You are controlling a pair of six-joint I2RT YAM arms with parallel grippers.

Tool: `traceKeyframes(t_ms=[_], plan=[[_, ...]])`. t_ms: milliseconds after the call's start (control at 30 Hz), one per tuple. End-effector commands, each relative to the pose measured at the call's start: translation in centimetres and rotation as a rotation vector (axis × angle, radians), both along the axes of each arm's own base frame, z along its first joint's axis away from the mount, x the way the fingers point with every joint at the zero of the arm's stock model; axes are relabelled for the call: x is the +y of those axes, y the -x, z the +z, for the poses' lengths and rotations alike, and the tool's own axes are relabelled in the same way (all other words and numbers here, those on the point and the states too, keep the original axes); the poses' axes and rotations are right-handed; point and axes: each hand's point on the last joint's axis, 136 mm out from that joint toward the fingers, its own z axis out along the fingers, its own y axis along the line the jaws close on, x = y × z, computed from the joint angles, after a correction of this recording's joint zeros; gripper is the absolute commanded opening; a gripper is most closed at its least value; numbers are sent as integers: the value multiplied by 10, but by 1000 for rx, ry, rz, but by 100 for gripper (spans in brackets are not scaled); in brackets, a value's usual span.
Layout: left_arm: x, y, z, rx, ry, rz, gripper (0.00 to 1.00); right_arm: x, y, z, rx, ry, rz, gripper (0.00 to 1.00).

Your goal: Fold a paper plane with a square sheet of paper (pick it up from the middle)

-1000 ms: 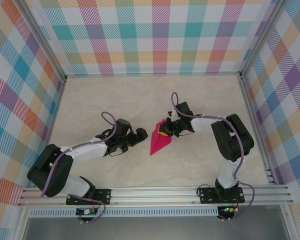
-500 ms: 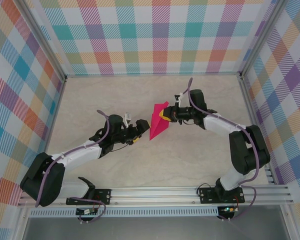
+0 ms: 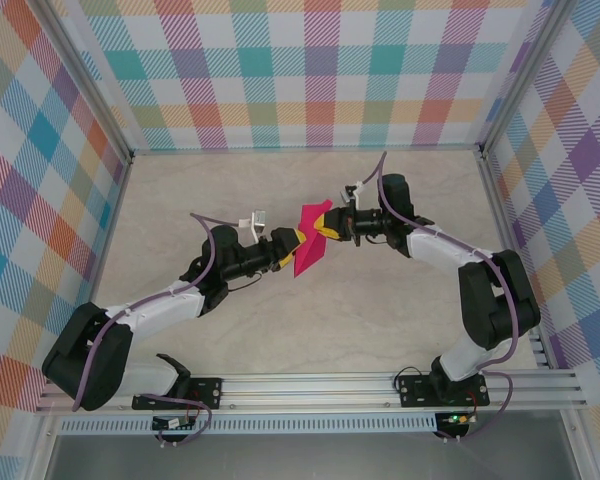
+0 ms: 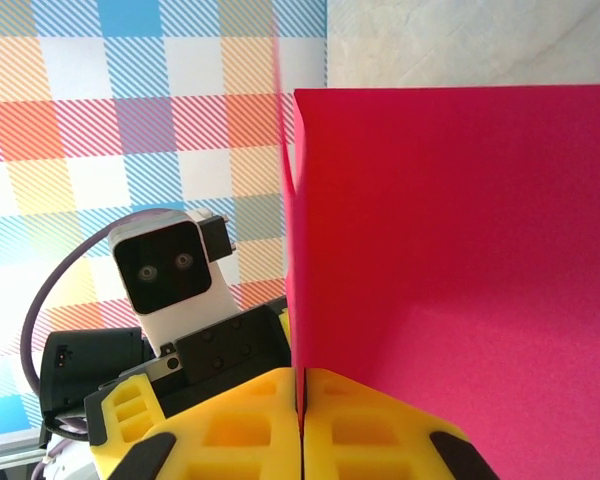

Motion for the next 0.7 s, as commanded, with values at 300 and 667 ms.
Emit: traceKeyframes(t_ms=[300, 667], plan=[[-7, -1, 7, -27, 45, -10, 51, 1, 11, 19, -42, -49, 50, 7], [-8, -6, 9, -34, 56, 14, 26, 0, 13, 12, -31, -37, 56, 9]])
